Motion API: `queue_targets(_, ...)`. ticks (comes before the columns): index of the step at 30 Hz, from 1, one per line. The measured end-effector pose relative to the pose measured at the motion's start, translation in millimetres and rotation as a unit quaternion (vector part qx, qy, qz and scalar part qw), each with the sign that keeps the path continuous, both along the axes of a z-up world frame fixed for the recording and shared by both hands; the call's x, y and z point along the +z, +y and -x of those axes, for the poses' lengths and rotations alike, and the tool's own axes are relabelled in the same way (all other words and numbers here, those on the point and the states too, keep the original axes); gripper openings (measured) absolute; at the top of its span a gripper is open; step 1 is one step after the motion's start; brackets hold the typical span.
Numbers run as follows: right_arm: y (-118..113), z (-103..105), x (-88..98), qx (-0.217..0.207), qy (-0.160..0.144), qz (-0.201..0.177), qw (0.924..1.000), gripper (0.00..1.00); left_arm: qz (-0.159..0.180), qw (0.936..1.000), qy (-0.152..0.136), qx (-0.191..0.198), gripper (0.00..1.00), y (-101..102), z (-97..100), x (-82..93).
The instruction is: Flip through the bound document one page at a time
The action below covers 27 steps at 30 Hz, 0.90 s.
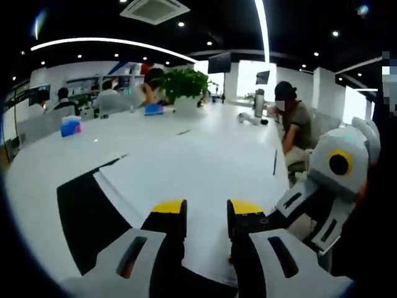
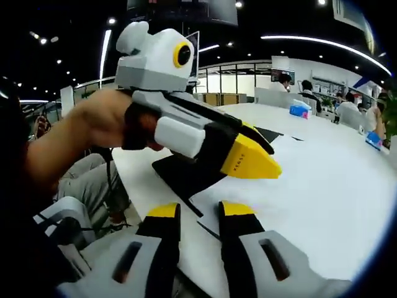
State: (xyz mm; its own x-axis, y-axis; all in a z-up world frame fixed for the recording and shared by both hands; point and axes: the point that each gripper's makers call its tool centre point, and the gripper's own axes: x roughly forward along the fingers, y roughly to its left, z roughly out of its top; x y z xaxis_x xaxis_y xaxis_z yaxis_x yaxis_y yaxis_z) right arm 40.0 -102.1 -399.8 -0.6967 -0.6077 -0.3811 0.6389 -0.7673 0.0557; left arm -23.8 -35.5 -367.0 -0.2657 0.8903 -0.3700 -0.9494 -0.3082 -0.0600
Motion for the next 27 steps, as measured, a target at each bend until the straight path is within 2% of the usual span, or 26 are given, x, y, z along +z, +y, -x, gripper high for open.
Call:
queue_targets(1,-3.2,-2.3,1.0,0.004,-0.014,0.02,0.9997,0.28,0.008,1.0,-0.001,-0.004,0.29,2.0,1.5,-4.2)
queue_targets(8,-2.0,-0.2,-0.3,0.006,-0.01,-0.008,0.9999,0.26,0.025,0.9994,-0.012,-0.02,0.29,16.8,15.1,-15.6)
queue_targets(17,-6.8,-0.8,1.1,0.014,-0.023,0.012,0.9996,0.29,0.029,0.999,-0.007,-0.034,0.29,29.7,19.7,-6.4)
queue_targets(20,-9.1,-1.9,1.1,0.02,-0.021,0.01,0.9995,0.3,0.037,0.9985,-0.02,-0.036,0.29,31.4,21.4,-13.9)
queue_targets(22,-11.9,-2.8,1.7,0.022,-0.026,0.02,0.9992,0.3,0.063,0.9971,-0.031,-0.031,0.29,27.7,22.9,-27.0)
queue_targets(23,-11.9,-2.7,1.9,0.02,-0.028,0.024,0.9991,0.3,0.092,0.9951,-0.021,-0.03,0.29,23.4,24.8,-37.7)
queue_targets(24,-11.8,-2.8,2.0,0.019,-0.027,0.025,0.9991,0.3,0.063,0.9971,0.013,-0.041,0.28,30.7,26.9,-29.0)
queue_targets(25,-12.0,-3.4,2.1,0.019,-0.026,0.027,0.9991,0.31,0.073,0.9965,-0.003,-0.039,0.28,27.3,24.8,-32.9)
queue_targets(27,-15.2,-7.0,4.0,0.029,-0.032,0.046,0.998,0.37,0.07,0.9968,-0.002,-0.04,0.28,26.1,19.9,-31.1)
